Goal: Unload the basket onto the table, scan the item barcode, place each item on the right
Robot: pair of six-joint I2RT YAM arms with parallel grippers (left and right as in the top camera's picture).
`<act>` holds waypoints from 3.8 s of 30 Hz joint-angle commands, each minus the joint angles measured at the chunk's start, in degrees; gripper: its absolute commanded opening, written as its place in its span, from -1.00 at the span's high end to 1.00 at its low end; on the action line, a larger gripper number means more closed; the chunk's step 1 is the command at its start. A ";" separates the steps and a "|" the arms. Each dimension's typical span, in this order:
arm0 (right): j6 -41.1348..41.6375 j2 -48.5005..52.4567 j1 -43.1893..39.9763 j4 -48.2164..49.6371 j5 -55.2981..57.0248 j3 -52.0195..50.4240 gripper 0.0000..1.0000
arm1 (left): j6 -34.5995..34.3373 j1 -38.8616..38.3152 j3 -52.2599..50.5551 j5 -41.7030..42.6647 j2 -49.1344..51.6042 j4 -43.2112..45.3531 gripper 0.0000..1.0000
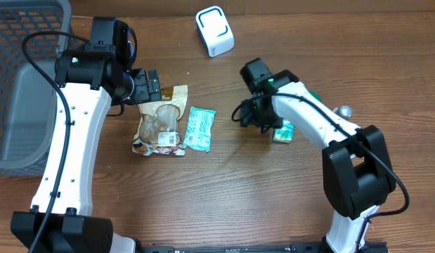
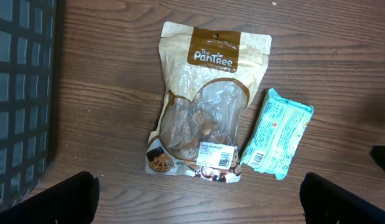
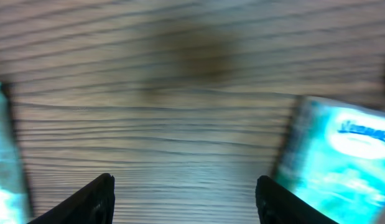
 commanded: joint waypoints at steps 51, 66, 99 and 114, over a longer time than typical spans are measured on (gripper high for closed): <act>0.22 6.47 15.34 28.83 6.97 -0.31 -0.13 | 0.48 -0.13 -0.09 0.28 0.44 0.02 -0.99; 4.42 6.45 13.44 18.21 11.15 -4.09 -0.26 | 0.48 -0.13 -0.09 0.28 0.44 0.02 -0.99; 9.18 4.72 6.84 -15.06 -19.78 7.69 0.42 | 0.48 -0.13 -0.09 0.28 0.44 0.02 -0.99; 15.47 4.74 19.63 -13.99 -14.53 0.66 0.92 | 0.48 -0.13 -0.09 0.28 0.44 0.02 -0.99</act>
